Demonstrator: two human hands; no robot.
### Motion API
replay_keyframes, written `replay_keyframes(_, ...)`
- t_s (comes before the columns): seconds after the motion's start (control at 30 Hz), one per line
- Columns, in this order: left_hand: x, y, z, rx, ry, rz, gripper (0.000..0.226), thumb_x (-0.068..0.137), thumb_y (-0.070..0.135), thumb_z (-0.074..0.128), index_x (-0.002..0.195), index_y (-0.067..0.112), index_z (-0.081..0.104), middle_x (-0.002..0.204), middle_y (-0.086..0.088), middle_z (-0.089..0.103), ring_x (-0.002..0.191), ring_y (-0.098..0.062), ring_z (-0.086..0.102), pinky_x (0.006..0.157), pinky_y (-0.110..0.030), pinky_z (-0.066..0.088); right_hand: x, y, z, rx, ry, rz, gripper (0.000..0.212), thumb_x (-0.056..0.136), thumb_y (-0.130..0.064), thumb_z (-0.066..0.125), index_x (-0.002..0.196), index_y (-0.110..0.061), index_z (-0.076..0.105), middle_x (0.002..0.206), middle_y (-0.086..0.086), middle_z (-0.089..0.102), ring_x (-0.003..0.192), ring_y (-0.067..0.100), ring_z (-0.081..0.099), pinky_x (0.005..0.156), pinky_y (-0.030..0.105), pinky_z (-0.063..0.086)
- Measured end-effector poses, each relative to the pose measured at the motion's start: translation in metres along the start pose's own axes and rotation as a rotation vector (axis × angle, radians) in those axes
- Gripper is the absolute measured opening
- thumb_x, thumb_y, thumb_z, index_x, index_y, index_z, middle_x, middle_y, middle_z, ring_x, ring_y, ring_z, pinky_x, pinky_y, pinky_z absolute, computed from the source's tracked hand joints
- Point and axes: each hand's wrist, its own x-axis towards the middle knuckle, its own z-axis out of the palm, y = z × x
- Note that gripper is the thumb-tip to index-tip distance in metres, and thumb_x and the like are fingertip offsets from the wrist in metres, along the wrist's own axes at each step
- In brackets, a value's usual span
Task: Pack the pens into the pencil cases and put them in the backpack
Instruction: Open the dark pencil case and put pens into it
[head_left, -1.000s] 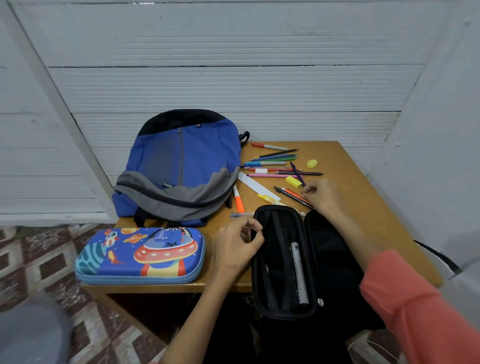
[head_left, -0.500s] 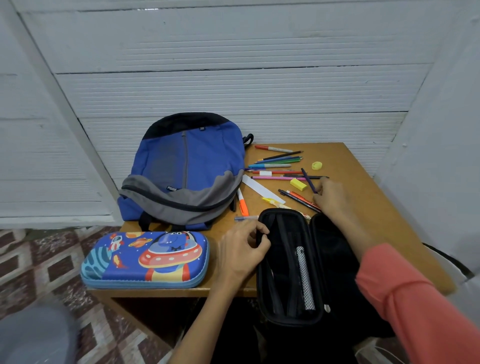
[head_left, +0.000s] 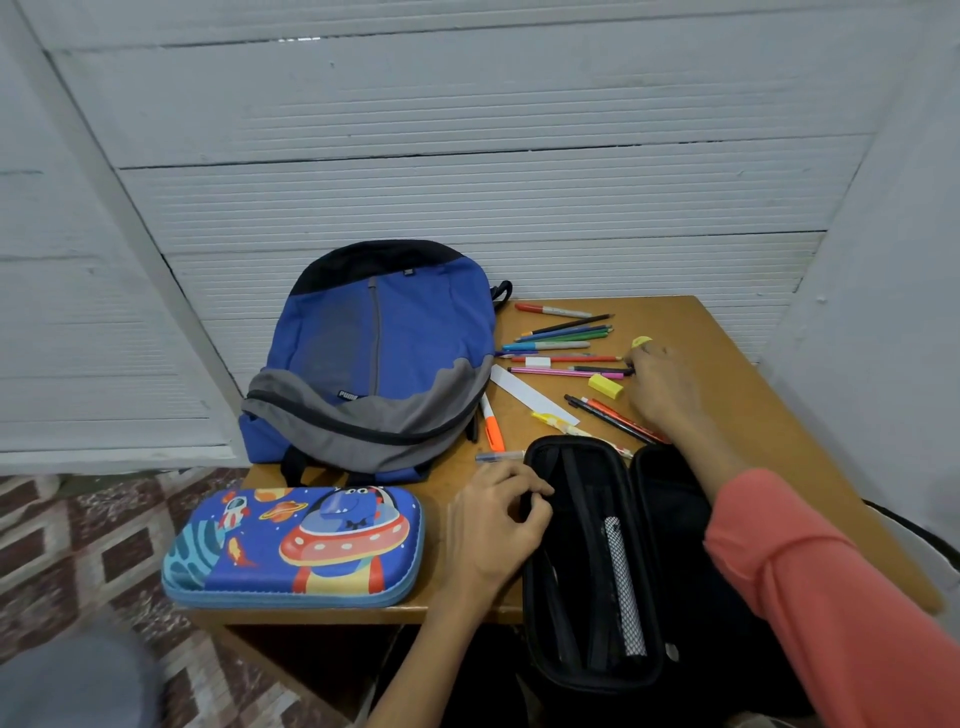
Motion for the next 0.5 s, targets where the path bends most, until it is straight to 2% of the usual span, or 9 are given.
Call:
replay_keyframes(0.07, 0.001, -0.001, 0.001, -0.028, 0.009, -0.01, 0.02, 0.078, 0.032, 0.056, 0.081, 0.03, 0.076, 0.088, 0.021, 0.067, 0.091, 0.005, 0.059, 0.07, -0.015, 0.049, 0.011, -0.005, 0.0, -0.031, -0.026, -0.065, 0.044, 0.092, -0.002, 0.043, 0.134, -0.013, 0.054, 0.134, 0.009, 0.055, 0.119, 0.031, 0.046, 0.097, 0.044, 0.042)
replay_keyframes(0.17, 0.002, -0.001, 0.001, -0.058, 0.02, -0.036, 0.02, 0.076, 0.036, 0.057, 0.081, 0.033, 0.076, 0.089, 0.022, 0.068, 0.092, 0.005, 0.059, 0.072, -0.016, 0.05, 0.023, -0.013, -0.003, -0.075, -0.101, -0.099, 0.054, 0.094, 0.001, 0.039, 0.143, -0.021, 0.045, 0.135, 0.013, 0.055, 0.122, 0.032, 0.046, 0.098, 0.044, 0.039)
replay_keyframes(0.27, 0.003, -0.002, 0.0, -0.116, 0.04, -0.081, 0.02, 0.073, 0.039, 0.059, 0.08, 0.035, 0.077, 0.086, 0.026, 0.068, 0.093, 0.005, 0.059, 0.076, -0.015, 0.048, 0.03, -0.013, 0.001, -0.114, -0.138, -0.065, 0.042, 0.097, -0.004, 0.042, 0.133, -0.02, 0.056, 0.122, 0.016, 0.061, 0.117, 0.033, 0.051, 0.096, 0.041, 0.041)
replay_keyframes(0.33, 0.004, -0.003, 0.001, -0.151, 0.049, -0.103, 0.018, 0.072, 0.039, 0.061, 0.079, 0.036, 0.077, 0.085, 0.027, 0.068, 0.093, 0.003, 0.06, 0.077, -0.019, 0.05, 0.031, -0.009, 0.007, -0.062, -0.111, -0.039, 0.033, 0.096, -0.006, 0.046, 0.121, -0.017, 0.065, 0.111, 0.015, 0.063, 0.106, 0.032, 0.056, 0.087, 0.038, 0.046)
replay_keyframes(0.4, 0.005, -0.004, 0.003, -0.183, 0.056, -0.109, 0.016, 0.072, 0.037, 0.063, 0.079, 0.035, 0.077, 0.085, 0.025, 0.069, 0.092, 0.001, 0.061, 0.077, -0.024, 0.052, 0.031, -0.006, 0.011, -0.005, -0.078, -0.009, 0.032, 0.096, -0.007, 0.047, 0.12, -0.016, 0.066, 0.11, 0.016, 0.062, 0.1, 0.032, 0.058, 0.078, 0.034, 0.047)
replay_keyframes(0.5, 0.006, -0.004, 0.004, -0.23, 0.049, -0.119, 0.014, 0.072, 0.034, 0.064, 0.078, 0.033, 0.077, 0.085, 0.021, 0.07, 0.092, -0.003, 0.063, 0.079, -0.029, 0.053, 0.031, -0.004, 0.012, -0.002, -0.044, 0.02, 0.033, 0.097, -0.005, 0.047, 0.124, -0.015, 0.064, 0.11, 0.017, 0.063, 0.101, 0.033, 0.059, 0.078, 0.033, 0.047)
